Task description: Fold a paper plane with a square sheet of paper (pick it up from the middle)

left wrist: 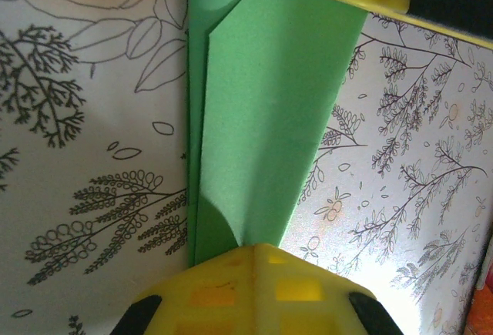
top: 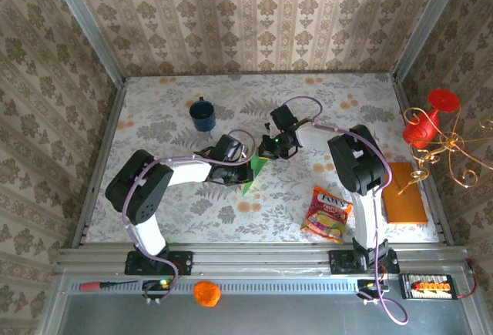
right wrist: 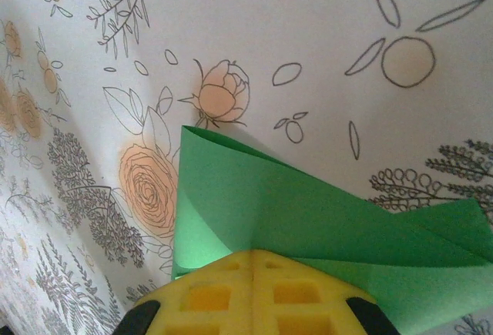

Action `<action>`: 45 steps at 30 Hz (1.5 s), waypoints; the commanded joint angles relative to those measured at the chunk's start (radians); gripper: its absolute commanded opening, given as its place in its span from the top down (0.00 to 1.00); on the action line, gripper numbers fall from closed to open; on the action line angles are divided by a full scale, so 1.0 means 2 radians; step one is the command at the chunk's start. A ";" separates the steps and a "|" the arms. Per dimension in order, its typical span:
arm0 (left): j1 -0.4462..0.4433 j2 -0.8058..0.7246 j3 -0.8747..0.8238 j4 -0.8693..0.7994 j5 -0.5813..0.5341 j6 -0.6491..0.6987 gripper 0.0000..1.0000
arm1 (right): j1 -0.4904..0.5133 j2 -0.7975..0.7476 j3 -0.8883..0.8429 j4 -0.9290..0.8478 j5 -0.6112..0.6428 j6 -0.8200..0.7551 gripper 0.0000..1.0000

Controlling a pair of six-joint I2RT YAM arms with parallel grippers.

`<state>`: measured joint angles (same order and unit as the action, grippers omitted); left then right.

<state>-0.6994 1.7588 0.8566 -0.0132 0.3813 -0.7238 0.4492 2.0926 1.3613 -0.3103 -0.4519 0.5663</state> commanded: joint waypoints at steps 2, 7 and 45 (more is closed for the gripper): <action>-0.001 -0.005 0.002 -0.048 -0.006 0.020 1.00 | -0.004 0.025 0.007 -0.037 0.033 -0.008 0.97; 0.002 -0.022 0.027 -0.029 -0.013 0.027 0.98 | -0.003 0.024 -0.004 -0.047 0.054 0.008 0.98; 0.021 0.093 0.108 -0.085 -0.077 -0.036 1.00 | 0.007 -0.045 -0.058 0.030 -0.020 0.018 0.97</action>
<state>-0.6685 1.8973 1.0744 -0.0994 0.2722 -0.7868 0.4522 1.9926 1.2499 -0.2577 -0.4644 0.6235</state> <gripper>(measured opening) 0.053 0.047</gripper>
